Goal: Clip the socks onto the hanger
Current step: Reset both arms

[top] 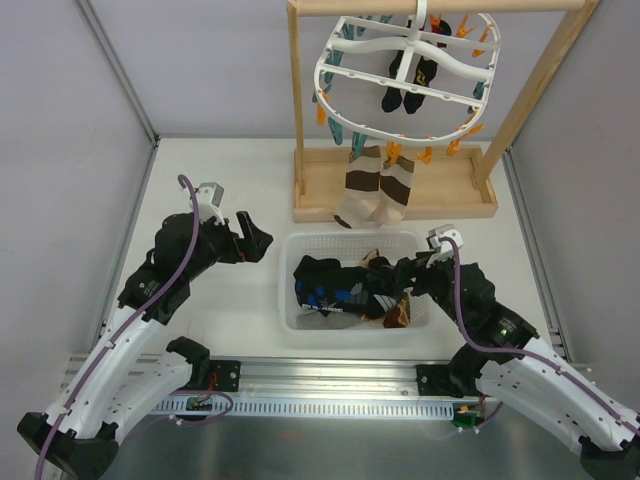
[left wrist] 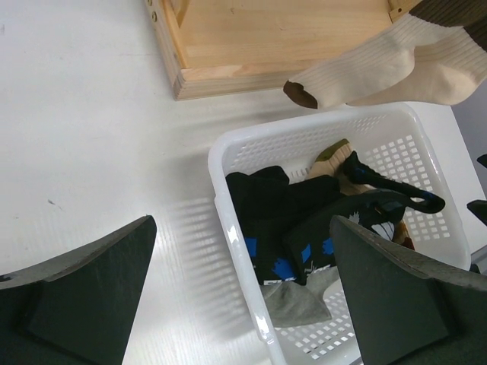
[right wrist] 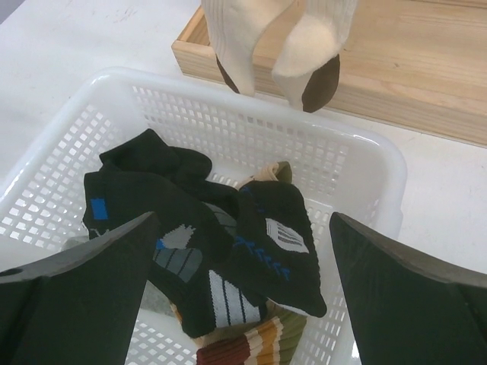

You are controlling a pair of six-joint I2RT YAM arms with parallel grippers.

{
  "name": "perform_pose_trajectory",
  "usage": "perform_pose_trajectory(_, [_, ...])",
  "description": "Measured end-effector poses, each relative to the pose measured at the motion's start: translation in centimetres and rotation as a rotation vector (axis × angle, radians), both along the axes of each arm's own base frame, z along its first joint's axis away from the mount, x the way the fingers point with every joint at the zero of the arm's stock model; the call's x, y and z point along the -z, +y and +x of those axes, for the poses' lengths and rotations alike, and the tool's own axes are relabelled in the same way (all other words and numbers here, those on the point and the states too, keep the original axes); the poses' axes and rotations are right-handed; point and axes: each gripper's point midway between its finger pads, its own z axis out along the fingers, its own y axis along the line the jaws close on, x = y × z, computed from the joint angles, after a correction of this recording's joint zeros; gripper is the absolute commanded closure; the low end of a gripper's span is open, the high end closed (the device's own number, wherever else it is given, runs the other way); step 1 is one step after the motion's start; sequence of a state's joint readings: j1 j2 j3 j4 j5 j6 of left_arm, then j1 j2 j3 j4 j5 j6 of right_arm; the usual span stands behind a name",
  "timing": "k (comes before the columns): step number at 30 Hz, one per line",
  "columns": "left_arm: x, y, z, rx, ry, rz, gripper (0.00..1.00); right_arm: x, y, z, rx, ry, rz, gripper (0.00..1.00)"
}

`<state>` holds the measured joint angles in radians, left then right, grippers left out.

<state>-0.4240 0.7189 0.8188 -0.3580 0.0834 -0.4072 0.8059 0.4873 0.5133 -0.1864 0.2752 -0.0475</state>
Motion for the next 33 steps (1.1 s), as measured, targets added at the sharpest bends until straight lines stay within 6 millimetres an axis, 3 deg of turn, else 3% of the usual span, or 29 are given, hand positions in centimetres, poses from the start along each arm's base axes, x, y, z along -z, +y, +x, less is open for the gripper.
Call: perform_pose_trajectory(33, [0.1, 0.7, 0.0, -0.033, -0.015, 0.007, 0.01, -1.5, -0.5, 0.2, 0.027, -0.048, 0.040, 0.00])
